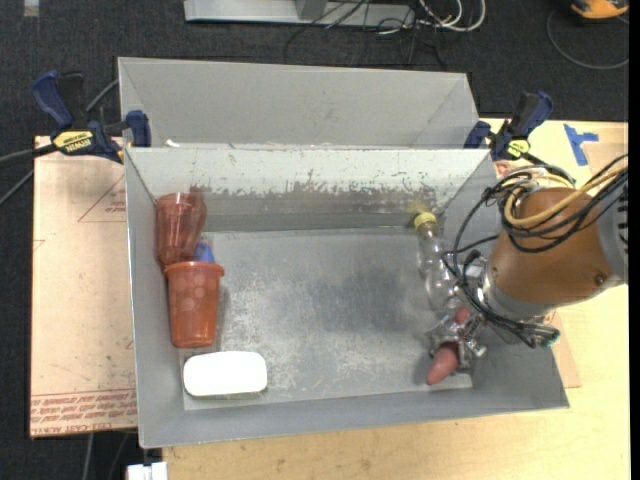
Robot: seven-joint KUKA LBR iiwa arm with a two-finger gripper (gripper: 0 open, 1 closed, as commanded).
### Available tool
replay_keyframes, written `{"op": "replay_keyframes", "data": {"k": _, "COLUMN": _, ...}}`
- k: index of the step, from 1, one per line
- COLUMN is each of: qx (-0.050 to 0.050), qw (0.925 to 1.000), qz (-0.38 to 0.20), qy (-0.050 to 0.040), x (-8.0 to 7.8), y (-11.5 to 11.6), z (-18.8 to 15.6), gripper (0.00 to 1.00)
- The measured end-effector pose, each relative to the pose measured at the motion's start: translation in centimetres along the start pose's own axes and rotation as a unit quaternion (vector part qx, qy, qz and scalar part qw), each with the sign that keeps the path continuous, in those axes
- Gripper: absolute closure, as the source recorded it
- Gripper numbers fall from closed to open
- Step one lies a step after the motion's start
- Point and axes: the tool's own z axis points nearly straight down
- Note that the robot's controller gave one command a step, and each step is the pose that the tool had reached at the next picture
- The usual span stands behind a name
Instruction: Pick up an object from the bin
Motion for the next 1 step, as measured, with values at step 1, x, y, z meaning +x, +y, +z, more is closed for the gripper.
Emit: {"op": "replay_keyframes", "data": {"k": 1, "qx": 0.0, "qw": 1.0, "qz": 0.001, "qy": 0.0, "x": 0.01, "y": -0.01, "z": 0.0, "gripper": 1.0}}
